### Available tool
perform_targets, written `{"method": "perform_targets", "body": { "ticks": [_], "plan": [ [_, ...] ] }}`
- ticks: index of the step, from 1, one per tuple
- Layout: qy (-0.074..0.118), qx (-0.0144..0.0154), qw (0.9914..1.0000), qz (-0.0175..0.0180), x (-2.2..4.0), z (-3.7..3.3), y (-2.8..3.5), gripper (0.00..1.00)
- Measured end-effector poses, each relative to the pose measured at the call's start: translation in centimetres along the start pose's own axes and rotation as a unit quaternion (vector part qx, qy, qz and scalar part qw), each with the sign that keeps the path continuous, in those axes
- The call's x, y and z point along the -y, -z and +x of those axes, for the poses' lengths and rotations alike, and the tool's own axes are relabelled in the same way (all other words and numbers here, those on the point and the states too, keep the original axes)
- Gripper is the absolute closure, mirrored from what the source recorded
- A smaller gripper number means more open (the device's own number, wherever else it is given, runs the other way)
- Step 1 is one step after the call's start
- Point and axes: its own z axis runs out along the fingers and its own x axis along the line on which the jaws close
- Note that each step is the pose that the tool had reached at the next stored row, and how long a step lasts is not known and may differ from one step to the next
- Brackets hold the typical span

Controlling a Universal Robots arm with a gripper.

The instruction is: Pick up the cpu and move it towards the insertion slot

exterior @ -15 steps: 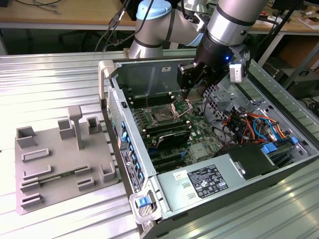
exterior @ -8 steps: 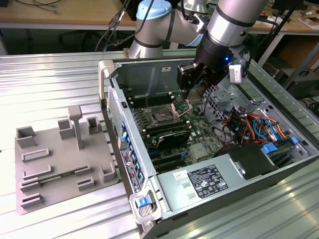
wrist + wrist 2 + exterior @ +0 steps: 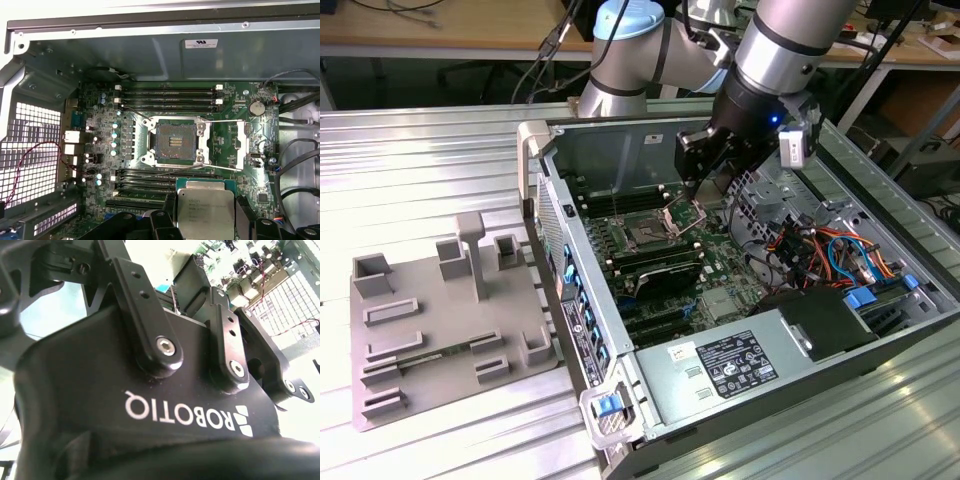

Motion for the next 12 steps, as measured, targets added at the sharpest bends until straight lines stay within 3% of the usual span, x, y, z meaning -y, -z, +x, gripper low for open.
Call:
{"method": "perform_targets", "body": {
  "ticks": [12],
  "plan": [
    [0.0, 0.0, 1.0, 0.0, 0.02, 0.0, -0.23, 0.45]
  ]
}}
